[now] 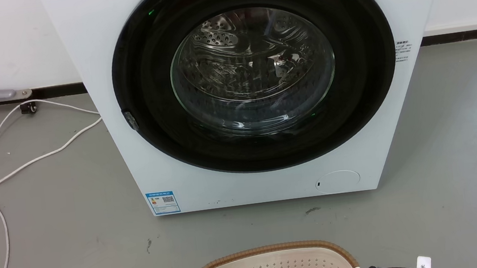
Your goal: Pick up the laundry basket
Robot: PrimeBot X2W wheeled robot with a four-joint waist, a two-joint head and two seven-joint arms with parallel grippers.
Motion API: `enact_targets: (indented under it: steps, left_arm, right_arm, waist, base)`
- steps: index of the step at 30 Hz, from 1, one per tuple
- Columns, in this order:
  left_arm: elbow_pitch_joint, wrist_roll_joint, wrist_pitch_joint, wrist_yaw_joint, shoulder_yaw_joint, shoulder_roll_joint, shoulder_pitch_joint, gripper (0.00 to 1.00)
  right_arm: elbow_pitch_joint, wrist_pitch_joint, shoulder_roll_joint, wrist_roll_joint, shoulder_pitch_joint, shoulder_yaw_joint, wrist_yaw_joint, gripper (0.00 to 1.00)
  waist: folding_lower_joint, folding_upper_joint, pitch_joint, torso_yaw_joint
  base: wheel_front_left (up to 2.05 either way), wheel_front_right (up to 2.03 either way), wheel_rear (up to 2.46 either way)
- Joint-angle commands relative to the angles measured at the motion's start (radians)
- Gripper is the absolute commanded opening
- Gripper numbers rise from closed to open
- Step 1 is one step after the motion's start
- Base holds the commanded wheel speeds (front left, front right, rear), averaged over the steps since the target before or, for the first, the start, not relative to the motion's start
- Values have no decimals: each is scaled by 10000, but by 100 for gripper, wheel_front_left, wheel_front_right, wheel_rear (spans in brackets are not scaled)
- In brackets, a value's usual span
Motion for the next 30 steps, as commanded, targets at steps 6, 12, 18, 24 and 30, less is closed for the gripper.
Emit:
enact_targets:
  steps: [6,12,18,24,30]
  left_arm:
    - [-50,-65,-96,-43,-106,-9,-267,0]
    - [-46,-120,-119,-43,-174,-14,-291,0]
    - [-38,-171,-136,-43,-251,-15,-298,0]
    - [-33,-216,-154,-43,-308,-5,-241,0]
    - [-20,-279,-149,-43,-367,26,-234,0]
  right_arm:
    - [-3,35,-21,18,-27,157,29,0]
    - [-4,14,-30,56,-35,210,29,0]
    - [-4,-2,-21,102,-29,275,30,0]
    - [-4,7,-21,111,-15,320,30,0]
    - [-4,-4,-23,152,-13,376,30,0]
  waist:
    - [0,0,8,-15]
    - [0,0,23,-19]
    - [0,0,51,-8]
    - [0,0,61,7]
    - [0,0,57,1]
  base:
    - [0,0,0]
    - [0,0,0]
    - [0,0,0]
    - [0,0,0]
    - [0,0,0]
